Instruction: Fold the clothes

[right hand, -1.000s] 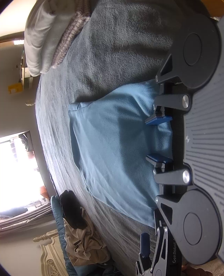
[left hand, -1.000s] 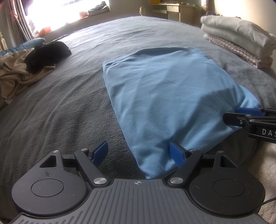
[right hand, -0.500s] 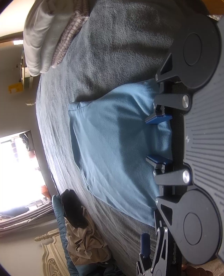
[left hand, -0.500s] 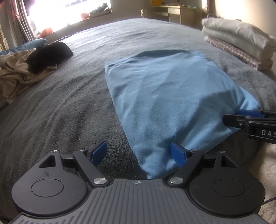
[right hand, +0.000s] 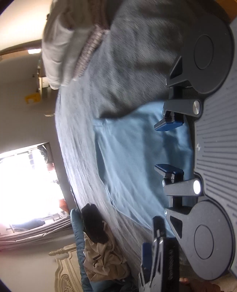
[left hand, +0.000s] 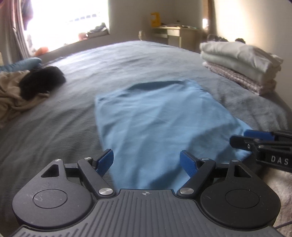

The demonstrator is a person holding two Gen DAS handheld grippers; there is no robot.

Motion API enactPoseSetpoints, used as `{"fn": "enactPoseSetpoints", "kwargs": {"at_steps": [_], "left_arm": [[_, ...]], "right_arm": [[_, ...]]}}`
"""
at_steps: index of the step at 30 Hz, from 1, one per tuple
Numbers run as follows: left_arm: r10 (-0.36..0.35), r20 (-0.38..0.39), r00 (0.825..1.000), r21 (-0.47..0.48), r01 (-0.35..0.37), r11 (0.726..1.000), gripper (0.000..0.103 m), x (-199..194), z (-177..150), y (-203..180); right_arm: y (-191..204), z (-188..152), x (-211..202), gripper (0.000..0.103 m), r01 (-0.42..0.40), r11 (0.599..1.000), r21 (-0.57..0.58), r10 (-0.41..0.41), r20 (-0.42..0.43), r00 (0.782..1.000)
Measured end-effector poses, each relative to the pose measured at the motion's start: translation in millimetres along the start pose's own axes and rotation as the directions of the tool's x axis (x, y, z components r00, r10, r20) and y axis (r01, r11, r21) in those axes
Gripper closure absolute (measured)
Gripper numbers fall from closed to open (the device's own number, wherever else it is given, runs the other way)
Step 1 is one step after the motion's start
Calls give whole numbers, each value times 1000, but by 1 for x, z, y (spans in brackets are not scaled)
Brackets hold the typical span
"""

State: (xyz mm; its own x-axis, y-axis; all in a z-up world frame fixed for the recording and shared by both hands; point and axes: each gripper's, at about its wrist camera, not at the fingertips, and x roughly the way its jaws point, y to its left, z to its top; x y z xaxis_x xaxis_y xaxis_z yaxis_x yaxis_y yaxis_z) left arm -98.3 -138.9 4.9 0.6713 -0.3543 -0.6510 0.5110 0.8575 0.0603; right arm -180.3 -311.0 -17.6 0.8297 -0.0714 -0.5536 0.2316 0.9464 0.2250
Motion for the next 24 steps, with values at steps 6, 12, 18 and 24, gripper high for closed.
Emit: {"fn": "enactPoseSetpoints", "kwargs": {"at_steps": [6, 12, 18, 24], "left_arm": [[-29, -61, 998, -37, 26, 999, 23, 15, -11, 7], [-58, -62, 996, -100, 52, 994, 23, 5, -7, 25], [-36, -59, 998, -133, 28, 991, 23, -2, -4, 39], [-62, -74, 995, -151, 50, 987, 21, -8, -10, 42]], "right_arm": [[-37, -6, -4, 63, 71, 994, 83, -68, -34, 997], [-66, 7, -21, 61, 55, 975, 213, -57, 2, 998], [-37, 25, -10, 61, -58, 983, 176, 53, 32, 998], [-5, 25, 6, 61, -90, 988, 123, 90, 8, 996]]}}
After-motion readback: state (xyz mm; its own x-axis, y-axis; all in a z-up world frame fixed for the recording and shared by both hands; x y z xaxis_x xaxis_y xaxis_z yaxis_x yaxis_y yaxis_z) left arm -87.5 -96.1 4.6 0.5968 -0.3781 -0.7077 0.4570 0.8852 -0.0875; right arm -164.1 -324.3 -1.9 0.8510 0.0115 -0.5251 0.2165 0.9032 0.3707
